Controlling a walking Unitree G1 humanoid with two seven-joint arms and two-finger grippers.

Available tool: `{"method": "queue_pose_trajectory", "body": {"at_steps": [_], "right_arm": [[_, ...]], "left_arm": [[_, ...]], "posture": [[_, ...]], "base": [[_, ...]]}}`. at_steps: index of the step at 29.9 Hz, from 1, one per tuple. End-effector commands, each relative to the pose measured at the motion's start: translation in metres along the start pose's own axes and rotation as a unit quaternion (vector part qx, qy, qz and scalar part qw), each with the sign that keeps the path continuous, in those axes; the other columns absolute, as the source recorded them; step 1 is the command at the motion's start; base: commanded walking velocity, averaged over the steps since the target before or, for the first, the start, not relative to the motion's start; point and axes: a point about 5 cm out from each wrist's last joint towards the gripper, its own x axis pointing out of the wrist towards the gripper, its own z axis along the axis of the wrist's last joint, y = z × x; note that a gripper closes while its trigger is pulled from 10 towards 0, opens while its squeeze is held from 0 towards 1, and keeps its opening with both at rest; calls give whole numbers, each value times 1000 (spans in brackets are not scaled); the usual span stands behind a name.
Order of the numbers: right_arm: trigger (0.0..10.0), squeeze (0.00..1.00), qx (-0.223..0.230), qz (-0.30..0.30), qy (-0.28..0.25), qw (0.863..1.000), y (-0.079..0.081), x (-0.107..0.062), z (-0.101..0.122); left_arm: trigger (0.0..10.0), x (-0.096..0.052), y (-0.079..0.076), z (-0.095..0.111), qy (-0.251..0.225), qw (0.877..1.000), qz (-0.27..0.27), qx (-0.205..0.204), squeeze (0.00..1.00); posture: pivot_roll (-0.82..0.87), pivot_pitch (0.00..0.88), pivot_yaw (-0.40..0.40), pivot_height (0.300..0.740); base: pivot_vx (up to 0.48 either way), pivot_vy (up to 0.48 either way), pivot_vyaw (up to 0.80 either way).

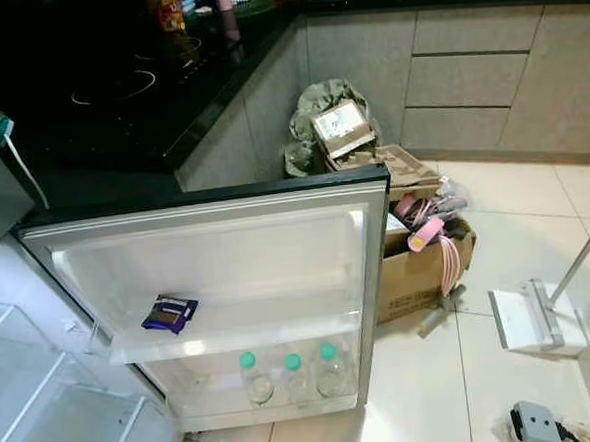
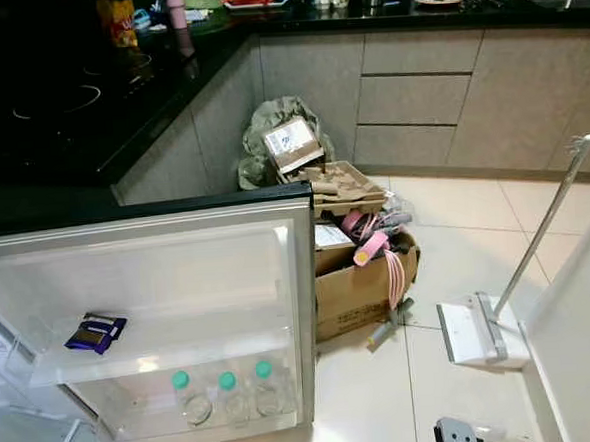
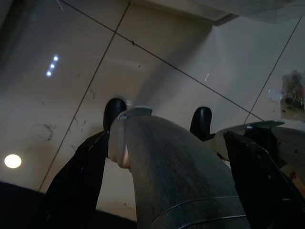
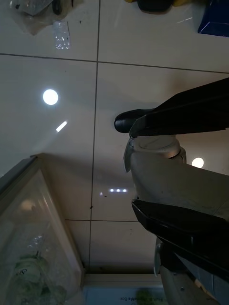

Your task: Restocking fridge

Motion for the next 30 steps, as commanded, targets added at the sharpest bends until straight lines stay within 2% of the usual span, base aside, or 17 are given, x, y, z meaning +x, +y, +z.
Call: {"method": "queue_pose_trajectory", "body": {"at_steps": [1, 9, 17, 26, 30], "right_arm": [[10000, 0, -2, 12, -10, 1000, 4, 2, 5], [10000, 0, 4, 11, -9, 1000, 4, 2, 3], [10000, 0, 9, 24, -11, 1000, 4, 1, 0], [10000, 0, 11, 56, -11, 998, 10, 2, 1], [10000, 0, 12, 61, -10, 998, 11, 2, 0]], "left_arm": [[10000, -2, 4, -3, 7, 1000, 10, 1, 0], [10000, -1, 2, -3, 11, 1000, 0, 13, 0], [10000, -1, -1, -3, 11, 1000, -8, 15, 0], [10000, -1, 0, -2, 8, 1000, -6, 12, 0], [10000, -1, 1, -2, 6, 1000, -2, 4, 0]], "posture": [[-90, 0, -12, 740], [-90, 0, -11, 740], [-93, 0, -10, 740], [-93, 0, -8, 740], [-93, 0, -7, 740]], "base": [[0, 0, 0], [0, 0, 0], [0, -465, 0], [0, -450, 736], [0, 0, 744]]}}
